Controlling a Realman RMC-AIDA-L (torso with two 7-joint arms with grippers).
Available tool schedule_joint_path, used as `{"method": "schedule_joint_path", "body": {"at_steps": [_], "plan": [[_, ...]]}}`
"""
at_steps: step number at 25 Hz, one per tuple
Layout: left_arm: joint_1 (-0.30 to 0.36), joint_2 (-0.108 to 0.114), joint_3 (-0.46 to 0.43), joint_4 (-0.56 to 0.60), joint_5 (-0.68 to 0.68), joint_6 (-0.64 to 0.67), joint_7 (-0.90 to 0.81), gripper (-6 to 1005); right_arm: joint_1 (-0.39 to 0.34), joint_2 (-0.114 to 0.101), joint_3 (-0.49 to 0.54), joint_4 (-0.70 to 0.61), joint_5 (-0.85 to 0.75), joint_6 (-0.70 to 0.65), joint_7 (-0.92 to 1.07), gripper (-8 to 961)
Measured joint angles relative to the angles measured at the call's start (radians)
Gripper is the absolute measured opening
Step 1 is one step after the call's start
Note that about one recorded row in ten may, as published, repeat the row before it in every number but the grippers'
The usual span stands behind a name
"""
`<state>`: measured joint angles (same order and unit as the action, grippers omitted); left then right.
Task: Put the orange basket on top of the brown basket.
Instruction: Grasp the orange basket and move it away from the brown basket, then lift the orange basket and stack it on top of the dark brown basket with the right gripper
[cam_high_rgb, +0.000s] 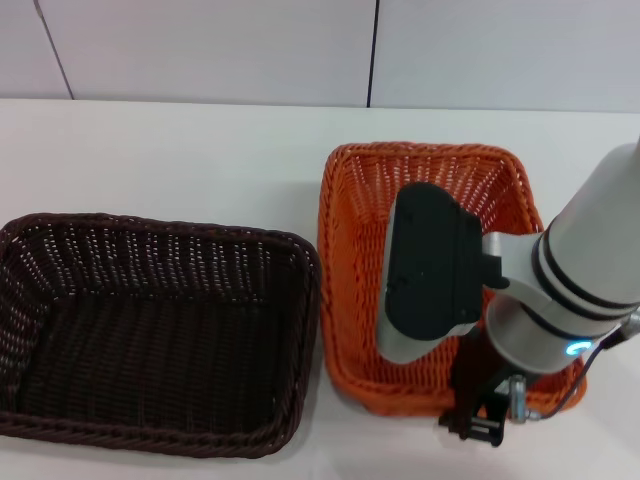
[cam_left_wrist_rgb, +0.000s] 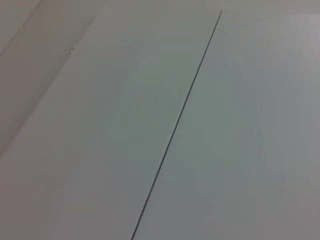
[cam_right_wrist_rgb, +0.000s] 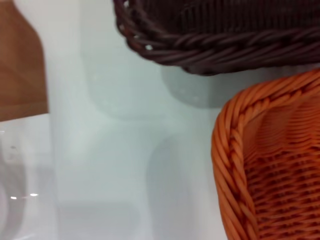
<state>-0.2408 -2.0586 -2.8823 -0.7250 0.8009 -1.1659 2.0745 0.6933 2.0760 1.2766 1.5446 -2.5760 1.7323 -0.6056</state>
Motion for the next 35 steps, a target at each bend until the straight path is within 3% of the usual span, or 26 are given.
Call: {"method": "schedule_joint_path", "body": {"at_steps": [11, 17, 35], "plan": [[0.001, 0.001, 0.000, 0.002, -0.003, 0.000, -0.001, 782, 0.035, -0.003, 0.008, 0.086, -0.201, 0.053, -0.031, 135], [0.001, 0.001, 0.000, 0.003, -0.003, 0.001, -0.001, 781, 0.069, -0.005, -0.054, 0.148, -0.342, 0.053, -0.070, 132], [-0.001, 0.005, 0.000, 0.024, -0.003, 0.007, -0.001, 781, 0.166, -0.008, -0.080, 0.283, -0.347, -0.044, -0.218, 132]]}}
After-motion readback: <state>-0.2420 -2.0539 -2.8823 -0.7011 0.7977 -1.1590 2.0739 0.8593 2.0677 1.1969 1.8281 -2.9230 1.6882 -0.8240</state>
